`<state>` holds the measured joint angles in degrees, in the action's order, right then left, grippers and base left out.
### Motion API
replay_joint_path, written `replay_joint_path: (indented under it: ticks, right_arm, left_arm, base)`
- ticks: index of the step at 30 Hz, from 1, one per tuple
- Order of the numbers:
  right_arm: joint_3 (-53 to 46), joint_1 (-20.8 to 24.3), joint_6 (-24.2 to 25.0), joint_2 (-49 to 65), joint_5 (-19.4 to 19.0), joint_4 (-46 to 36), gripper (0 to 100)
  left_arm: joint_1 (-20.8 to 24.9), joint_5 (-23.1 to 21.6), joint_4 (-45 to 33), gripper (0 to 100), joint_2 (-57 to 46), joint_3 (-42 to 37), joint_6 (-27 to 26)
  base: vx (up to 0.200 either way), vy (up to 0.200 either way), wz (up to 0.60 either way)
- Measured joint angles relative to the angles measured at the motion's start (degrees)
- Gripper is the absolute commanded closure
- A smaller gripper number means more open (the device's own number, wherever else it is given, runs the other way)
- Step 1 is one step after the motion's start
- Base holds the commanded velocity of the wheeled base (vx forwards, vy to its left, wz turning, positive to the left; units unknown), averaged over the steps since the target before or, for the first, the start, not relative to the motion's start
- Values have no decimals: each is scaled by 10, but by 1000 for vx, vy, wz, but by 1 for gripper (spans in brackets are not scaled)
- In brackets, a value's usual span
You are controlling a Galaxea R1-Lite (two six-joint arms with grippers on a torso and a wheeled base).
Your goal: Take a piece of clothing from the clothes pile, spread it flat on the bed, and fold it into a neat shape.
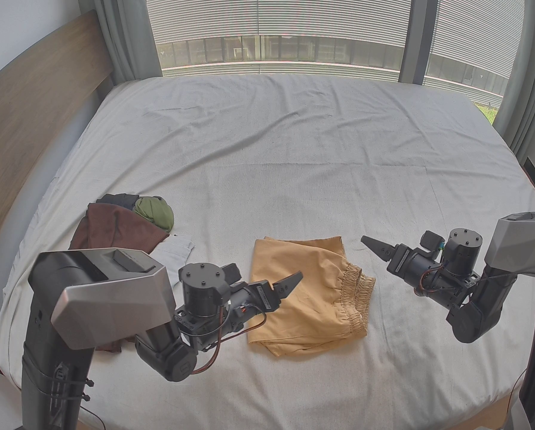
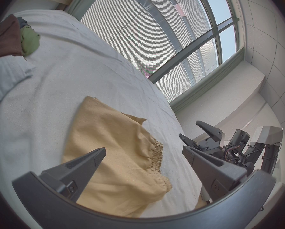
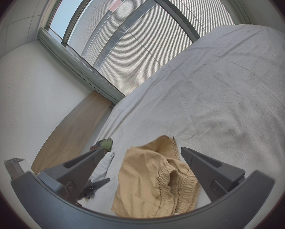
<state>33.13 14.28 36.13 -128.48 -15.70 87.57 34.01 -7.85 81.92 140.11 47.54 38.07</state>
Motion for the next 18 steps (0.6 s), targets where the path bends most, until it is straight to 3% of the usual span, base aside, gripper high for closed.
replay_joint_path:
  ticks: [9,18]
  right_arm:
    - [-47,2,-57,-2,-1,-35,0]
    - [-64,11,-62,-2,-1,-28,0]
  left_arm:
    - [-67,-5,67,0,-15,-100,-34]
    - [-109,-24,69,0,-108,-142,-36]
  base:
    - [0,0,0]
    - [0,0,0]
